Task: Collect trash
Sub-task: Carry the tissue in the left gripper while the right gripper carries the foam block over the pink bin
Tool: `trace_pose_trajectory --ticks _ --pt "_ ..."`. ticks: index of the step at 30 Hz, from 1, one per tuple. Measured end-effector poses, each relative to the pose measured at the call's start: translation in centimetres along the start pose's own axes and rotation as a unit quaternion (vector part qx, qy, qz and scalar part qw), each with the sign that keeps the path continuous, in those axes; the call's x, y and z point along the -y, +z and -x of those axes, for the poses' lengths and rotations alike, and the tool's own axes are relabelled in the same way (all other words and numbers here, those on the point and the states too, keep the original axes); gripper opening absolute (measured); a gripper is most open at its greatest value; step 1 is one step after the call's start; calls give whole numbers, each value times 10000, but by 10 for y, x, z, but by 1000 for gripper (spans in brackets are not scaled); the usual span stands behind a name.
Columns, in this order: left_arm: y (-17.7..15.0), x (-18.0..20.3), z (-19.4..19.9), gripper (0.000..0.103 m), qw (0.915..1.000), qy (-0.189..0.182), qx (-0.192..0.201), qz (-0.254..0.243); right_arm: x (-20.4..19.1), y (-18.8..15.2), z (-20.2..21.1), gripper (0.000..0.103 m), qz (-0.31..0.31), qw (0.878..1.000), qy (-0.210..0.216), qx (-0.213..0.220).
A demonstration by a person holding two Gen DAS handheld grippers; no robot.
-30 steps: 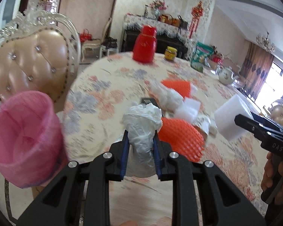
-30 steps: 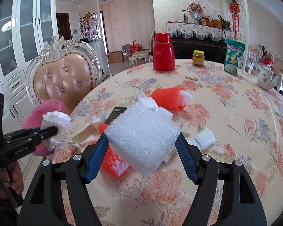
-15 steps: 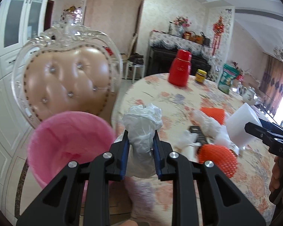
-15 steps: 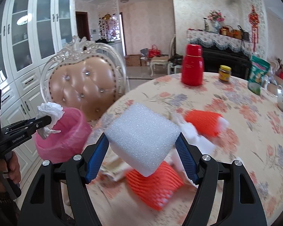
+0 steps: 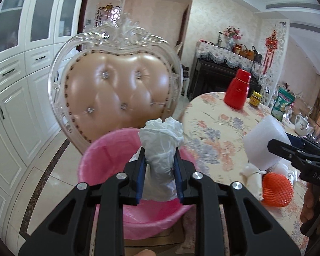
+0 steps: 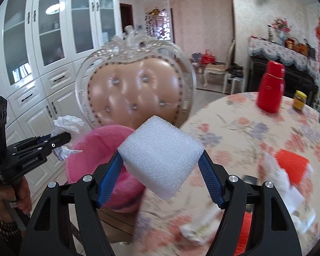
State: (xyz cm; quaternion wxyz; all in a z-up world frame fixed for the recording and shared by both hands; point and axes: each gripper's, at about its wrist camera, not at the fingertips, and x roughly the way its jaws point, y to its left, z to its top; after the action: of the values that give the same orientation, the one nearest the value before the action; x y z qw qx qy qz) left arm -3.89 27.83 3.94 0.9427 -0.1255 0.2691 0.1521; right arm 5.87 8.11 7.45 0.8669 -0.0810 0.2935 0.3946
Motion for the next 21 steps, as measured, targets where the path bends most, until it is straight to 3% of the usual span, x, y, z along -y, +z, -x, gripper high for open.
trace_pose_trajectory --ticks 12,21 --pt "5 -53 -13 25 9991 158 -130 375 -58 12 -65 68 300 9979 449 -352" --pt "6 -65 -24 28 9984 207 -224 487 -71 9 -98 71 359 9955 648 -585"
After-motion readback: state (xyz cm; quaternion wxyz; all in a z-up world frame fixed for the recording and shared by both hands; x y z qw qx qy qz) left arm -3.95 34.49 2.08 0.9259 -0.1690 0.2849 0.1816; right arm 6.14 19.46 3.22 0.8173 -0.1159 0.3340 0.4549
